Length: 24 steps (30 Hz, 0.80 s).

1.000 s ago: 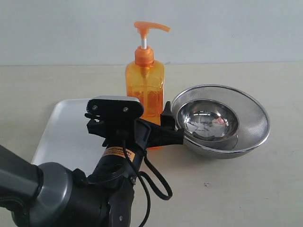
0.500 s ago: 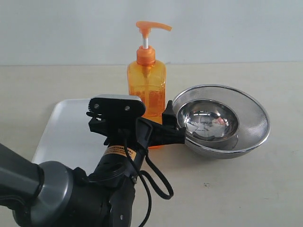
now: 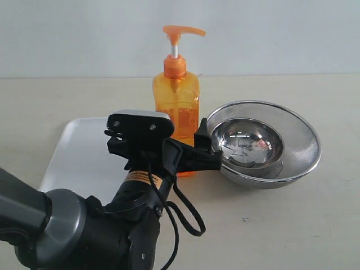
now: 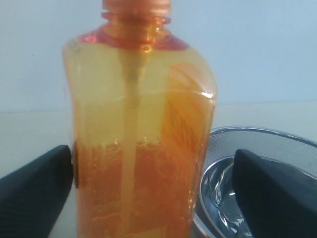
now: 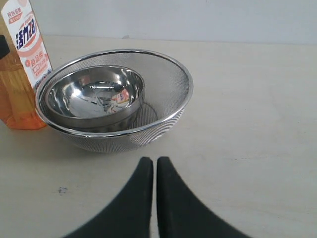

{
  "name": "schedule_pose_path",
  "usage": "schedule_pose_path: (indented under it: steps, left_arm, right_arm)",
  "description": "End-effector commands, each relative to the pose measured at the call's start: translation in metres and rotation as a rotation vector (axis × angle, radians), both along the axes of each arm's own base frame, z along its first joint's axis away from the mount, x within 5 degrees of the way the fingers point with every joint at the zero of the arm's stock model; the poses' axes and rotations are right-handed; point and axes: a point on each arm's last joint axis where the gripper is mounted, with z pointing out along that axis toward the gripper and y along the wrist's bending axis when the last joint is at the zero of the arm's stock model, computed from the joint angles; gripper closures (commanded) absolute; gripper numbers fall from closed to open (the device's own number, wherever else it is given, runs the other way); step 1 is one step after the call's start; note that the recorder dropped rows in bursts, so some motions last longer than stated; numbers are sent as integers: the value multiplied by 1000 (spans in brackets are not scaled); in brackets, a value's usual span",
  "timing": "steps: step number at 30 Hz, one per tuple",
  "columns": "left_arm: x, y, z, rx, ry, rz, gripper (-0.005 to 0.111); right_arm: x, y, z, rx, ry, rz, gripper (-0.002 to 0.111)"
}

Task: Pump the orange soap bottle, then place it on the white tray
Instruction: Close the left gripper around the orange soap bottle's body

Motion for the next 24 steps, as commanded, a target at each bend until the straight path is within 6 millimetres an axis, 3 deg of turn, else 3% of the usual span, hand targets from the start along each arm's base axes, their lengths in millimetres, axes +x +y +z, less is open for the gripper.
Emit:
schedule_pose_path:
  steps: [1,6,24]
  left_arm:
    - [3,0,3,5,-23,-10,19]
    - [5,3,2,1,-16,15,9]
    - [23,-1,13,-45,-54,31,10]
  right_arm:
    - [0,0,1,0,-15,-4,108]
    - [0,0,1,0,-15,-4,108]
    - [0,0,1,0,-15,-4,108]
